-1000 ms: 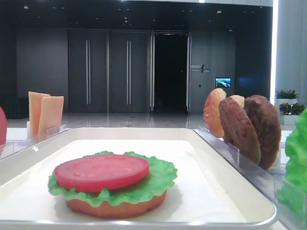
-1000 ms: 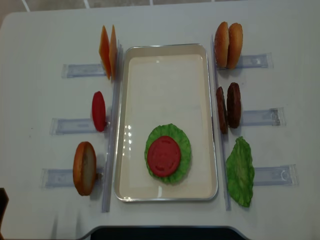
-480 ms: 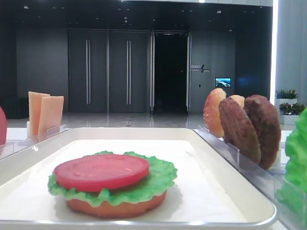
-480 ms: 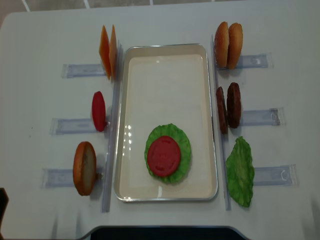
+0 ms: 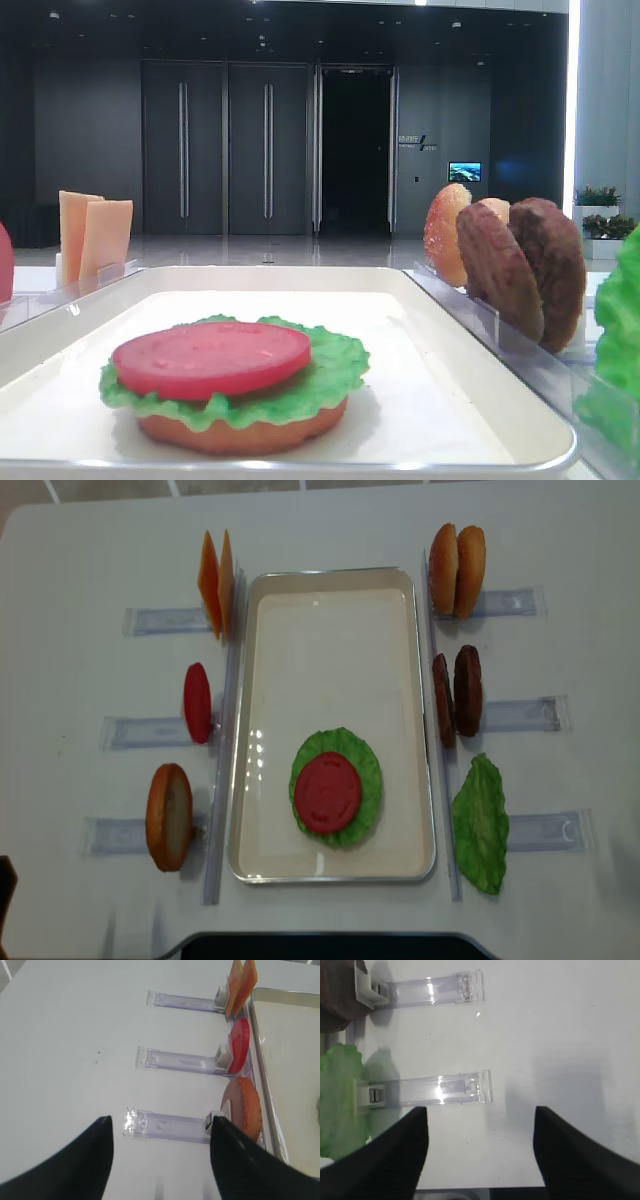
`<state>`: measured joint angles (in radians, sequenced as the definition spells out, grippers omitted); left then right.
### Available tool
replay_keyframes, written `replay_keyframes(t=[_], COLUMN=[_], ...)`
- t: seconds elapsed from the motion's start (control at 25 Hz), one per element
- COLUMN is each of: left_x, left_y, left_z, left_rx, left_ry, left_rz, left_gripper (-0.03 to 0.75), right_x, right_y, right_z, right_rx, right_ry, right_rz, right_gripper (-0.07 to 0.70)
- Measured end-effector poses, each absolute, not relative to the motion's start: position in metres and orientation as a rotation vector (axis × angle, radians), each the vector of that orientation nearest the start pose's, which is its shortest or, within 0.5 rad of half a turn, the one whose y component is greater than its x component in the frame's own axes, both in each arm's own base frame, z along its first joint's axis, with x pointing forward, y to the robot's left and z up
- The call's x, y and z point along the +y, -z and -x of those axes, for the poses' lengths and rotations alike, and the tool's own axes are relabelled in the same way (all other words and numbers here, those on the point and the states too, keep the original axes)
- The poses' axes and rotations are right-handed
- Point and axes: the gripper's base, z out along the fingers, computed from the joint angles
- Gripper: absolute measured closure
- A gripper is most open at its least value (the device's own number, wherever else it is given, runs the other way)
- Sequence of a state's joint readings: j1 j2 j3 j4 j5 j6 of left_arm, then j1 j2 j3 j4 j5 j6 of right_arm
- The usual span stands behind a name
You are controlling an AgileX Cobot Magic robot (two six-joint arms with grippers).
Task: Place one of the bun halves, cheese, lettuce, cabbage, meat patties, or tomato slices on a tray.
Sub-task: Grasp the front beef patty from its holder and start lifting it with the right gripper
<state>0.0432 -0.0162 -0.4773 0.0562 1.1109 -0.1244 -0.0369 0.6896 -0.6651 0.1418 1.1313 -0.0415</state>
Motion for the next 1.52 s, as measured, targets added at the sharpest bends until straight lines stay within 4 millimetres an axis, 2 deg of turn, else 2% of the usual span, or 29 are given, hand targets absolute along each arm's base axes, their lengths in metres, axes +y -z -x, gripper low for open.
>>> replay_keyframes(t=[0.24,0.64,0.8,0.96,1.12,1.28,1.52], left_x=[0.004,0.004,0.004,0.004,0.004,0.004,0.004], left_y=[-0.267,-0.267,-0.267,-0.267,-0.267,-0.267,-0.267], left_z=[0.007,0.007,0.007,0.007,0.007,0.007,0.007], left_rx=[2.092,2.092,2.092,2.092,2.092,2.092,2.092], left_ry=[-0.019,-0.019,-0.019,-0.019,-0.019,-0.019,-0.019], left_rz=[0.180,0.180,0.180,0.180,0.180,0.180,0.180], left_gripper=[0.244,0.244,0.244,0.244,0.244,0.244,0.244], right_x=[0.006,0.004,0.005,0.006,0.011,0.029,0.067], right_y=[-0.284,-0.285,-0.285,-0.284,-0.283,-0.283,-0.284], right_z=[-0.150,-0.219,-0.239,-0.249,-0.251,-0.251,-0.247], right_rx=[2.801,2.881,2.892,2.895,2.904,2.901,2.879], right_ry=[-0.170,-0.185,-0.204,-0.224,-0.235,-0.256,-0.288], right_rz=[-0.004,0.006,-0.002,-0.011,-0.037,-0.072,-0.055], right_gripper=[0.171,0.171,0.171,0.171,0.171,0.171,0.171])
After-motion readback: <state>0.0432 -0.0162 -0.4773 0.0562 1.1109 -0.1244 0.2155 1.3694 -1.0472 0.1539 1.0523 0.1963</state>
